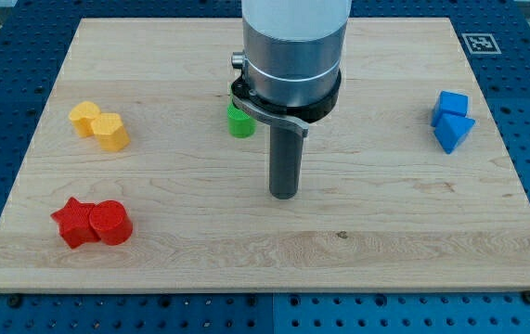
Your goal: Separate the yellow blocks
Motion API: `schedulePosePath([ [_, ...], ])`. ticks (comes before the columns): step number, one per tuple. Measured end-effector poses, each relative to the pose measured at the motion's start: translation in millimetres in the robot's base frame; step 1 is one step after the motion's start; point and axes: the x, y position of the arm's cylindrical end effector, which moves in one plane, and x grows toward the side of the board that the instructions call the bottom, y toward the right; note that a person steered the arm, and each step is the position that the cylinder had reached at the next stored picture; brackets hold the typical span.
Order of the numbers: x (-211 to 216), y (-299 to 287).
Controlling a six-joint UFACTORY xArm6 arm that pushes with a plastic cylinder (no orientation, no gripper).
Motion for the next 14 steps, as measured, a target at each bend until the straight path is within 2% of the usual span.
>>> schedulePosePath([
  [2,18,-4],
  [5,17,-12],
  [7,-14,-20],
  [9,-62,-97],
  [12,-160,-225],
  [13,-174,-292],
  [14,-167,-320],
])
